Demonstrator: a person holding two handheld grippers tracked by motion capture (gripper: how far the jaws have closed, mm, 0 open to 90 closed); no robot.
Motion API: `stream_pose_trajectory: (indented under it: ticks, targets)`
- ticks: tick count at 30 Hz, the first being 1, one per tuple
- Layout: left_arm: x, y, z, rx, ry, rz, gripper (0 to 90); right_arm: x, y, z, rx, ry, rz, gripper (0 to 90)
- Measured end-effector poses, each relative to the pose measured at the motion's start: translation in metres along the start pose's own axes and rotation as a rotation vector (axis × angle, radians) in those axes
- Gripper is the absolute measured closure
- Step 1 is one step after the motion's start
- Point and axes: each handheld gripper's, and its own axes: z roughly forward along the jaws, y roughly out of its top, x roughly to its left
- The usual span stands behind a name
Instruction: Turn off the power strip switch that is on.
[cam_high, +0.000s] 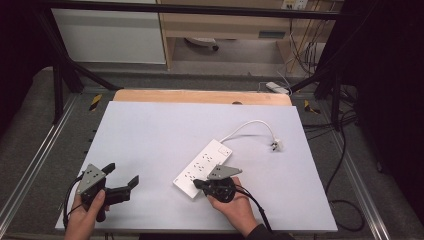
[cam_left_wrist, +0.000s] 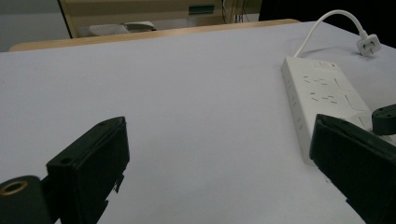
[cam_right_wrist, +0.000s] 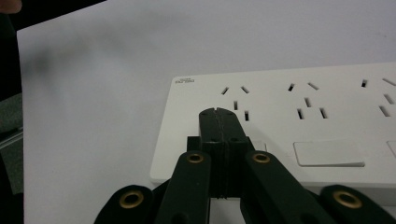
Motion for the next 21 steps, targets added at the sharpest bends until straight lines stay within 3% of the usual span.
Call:
stream_pose_trajectory:
  ticks: [7,10,21]
  targets:
    - [0.000,0.000,0.000,0.003,0.000,0.003,4.7,-0.002,0.003,-0.005,-0.033,-0.008,0.009,90.0]
    - [0.000,0.000,0.000,0.003,0.006,0.008,4.7,-0.004,0.004,-0.008,-0.056,-0.009,0.032,83.9]
    - [0.000,0.000,0.000,0.003,0.006,0.008,4.7,-0.007,0.013,-0.020,-0.102,-0.033,0.023,74.5]
